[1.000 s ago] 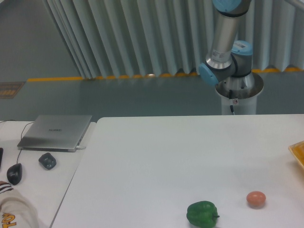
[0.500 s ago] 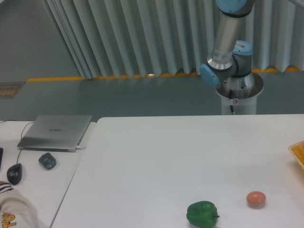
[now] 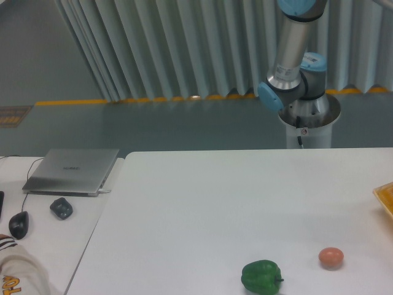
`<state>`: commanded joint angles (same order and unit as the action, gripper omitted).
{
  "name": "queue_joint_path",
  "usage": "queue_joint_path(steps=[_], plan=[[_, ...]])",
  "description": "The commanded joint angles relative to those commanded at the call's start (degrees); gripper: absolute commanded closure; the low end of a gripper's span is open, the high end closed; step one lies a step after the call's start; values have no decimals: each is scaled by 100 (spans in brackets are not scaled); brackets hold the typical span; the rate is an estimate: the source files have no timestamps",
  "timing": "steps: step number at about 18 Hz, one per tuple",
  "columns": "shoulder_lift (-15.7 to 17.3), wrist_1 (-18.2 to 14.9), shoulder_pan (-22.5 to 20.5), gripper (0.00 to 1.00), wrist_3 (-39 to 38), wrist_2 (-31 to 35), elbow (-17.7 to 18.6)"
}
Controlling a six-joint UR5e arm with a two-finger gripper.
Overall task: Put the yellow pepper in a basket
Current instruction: 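Raise the empty gripper back up above the basket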
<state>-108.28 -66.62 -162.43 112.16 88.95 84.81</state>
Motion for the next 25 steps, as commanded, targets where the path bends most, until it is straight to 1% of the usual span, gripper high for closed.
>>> queue_joint_path(steps=[2,4,5,12,14,16,17,20,22,23,24,25], plan=[[9,-9,132,0,-62,9,17],[61,0,359,0,-631,26,18],[62,0,430,0,-738,35,18],[114,-9,923,0,-1284,88,61],[132,-53,1037,0,-1336,97,79],[167,-201,1064,0,-1450,97,97],[202,-272,1151,0,-1564,114,97],[237,-465,1449,0,-1907,412,140],[246,-483,1791,0,-2109,745,237],[237,-483,1915,0,-2336,756,263],[237,-492,2073,0,-2748,704,264],[237,-501,2196,0,-2935,660,264]])
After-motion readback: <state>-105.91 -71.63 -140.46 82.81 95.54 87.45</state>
